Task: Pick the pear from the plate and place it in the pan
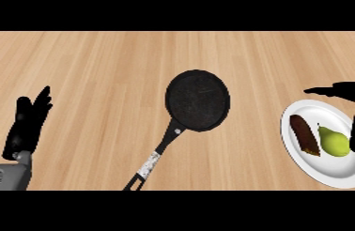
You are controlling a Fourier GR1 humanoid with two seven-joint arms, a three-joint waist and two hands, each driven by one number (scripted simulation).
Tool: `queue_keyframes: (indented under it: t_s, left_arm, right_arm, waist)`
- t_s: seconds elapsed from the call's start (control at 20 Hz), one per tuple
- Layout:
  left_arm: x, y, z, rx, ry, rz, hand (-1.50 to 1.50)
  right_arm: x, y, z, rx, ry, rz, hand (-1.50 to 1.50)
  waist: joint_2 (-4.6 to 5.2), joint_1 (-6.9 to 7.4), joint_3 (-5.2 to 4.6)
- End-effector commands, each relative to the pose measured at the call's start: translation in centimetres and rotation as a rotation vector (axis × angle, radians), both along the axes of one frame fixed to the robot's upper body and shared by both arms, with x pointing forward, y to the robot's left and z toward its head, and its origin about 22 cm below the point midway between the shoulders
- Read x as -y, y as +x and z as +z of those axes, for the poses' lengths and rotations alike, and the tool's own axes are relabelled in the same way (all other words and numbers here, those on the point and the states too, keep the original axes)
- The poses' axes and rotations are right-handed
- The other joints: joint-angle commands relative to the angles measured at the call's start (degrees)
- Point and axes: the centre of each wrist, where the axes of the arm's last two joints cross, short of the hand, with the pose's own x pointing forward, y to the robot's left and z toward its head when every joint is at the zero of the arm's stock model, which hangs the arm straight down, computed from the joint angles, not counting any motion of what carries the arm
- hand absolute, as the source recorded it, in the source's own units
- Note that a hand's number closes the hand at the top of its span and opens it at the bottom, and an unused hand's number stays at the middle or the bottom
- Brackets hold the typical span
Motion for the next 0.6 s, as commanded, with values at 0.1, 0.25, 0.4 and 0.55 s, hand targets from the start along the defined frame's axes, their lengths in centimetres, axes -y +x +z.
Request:
queue_keyframes:
  t_s: [0.1, 0.25, 0.4, 0.55]
  left_arm:
    - [0.5, -0.6, -0.6, -0.01, -0.005, -0.006, 0.0]
    - [-0.7, -0.1, 0.7, -0.01, -0.009, -0.015, 0.0]
    - [-1.0, -1.5, -0.5, -0.02, 0.005, -0.024, 0.0]
    - [0.7, -1.2, -0.5, -0.012, 0.002, 0.002, 0.0]
  right_arm:
    - [1.3, -0.1, -0.5, -0.023, -0.058, 0.027, -1.5]
    - [1.3, -0.2, -2.7, -0.03, -0.068, 0.027, -1.5]
    - [0.6, -0.8, -2.2, -0.037, -0.058, 0.032, -1.5]
    - [-0.5, -0.9, -2.1, -0.031, -0.056, 0.046, -1.5]
  waist:
    - [0.02, 0.11, 0.01]
    - [0.05, 0.25, 0.03]
    - [-0.11, -0.16, 0.0]
    - [-0.2, -0.42, -0.02]
